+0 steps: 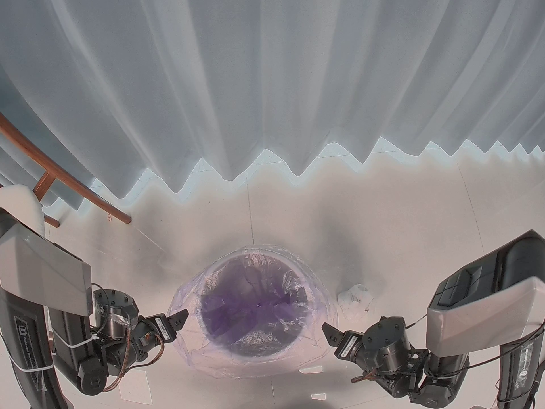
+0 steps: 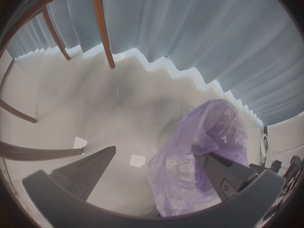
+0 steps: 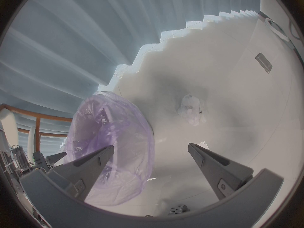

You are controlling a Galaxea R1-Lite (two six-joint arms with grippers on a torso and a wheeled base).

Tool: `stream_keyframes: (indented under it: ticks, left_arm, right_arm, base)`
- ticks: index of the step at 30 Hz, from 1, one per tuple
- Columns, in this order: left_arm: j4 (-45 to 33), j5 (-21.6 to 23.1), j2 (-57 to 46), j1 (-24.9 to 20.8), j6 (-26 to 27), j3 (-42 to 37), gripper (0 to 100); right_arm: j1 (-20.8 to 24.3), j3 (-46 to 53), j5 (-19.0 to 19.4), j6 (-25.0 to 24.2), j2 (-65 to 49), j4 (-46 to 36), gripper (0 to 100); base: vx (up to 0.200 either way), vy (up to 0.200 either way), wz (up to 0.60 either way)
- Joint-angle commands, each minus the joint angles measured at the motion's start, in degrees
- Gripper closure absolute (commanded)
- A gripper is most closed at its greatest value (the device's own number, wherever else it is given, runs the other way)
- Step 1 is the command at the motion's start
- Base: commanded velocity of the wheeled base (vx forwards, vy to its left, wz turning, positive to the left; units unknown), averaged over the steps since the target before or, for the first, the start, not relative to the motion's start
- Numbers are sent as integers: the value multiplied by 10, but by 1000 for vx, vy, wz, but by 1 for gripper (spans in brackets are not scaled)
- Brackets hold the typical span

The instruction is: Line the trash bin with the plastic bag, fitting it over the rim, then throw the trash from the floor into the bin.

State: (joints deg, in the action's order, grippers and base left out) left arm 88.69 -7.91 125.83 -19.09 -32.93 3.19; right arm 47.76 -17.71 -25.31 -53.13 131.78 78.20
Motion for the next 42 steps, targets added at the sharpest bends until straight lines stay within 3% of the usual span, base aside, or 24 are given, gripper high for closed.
stream_keyframes:
  ticks: [1, 12, 18, 21, 24, 31, 32, 42]
  left_arm:
    - [0, -5, -26, -24, -30, -27, 0]
    - [0, -12, -82, -31, -35, -21, 0]
    - [0, -13, -85, -45, -64, 23, 0]
    - [-1, -11, -86, -72, -80, 23, 0]
    - [-1, -12, -80, -100, -92, 28, 0]
    - [-1, -20, -50, -101, -101, 59, 0]
    - [-1, -29, -44, -98, -100, 60, 100]
    - [0, -89, 4, -100, -101, 37, 100]
  right_arm:
    - [17, 56, -1, -8, -10, 39, 0]
    - [31, 102, -37, -37, 19, 105, 0]
    - [33, 107, -40, -51, 17, 106, 0]
    - [37, 111, -41, -55, 17, 106, 0]
    - [66, 116, -41, -76, 21, 106, 0]
    - [123, 119, -62, -81, 33, 107, 0]
    - [124, 118, -65, -81, 36, 107, 0]
    - [147, 121, -65, -91, 43, 111, 0]
  base:
    - [-200, 0, 0]
    - [-200, 0, 0]
    - [0, 0, 0]
    - [0, 0, 0]
    - [0, 0, 0]
    - [0, 0, 0]
    - [0, 0, 0]
    - [0, 0, 0]
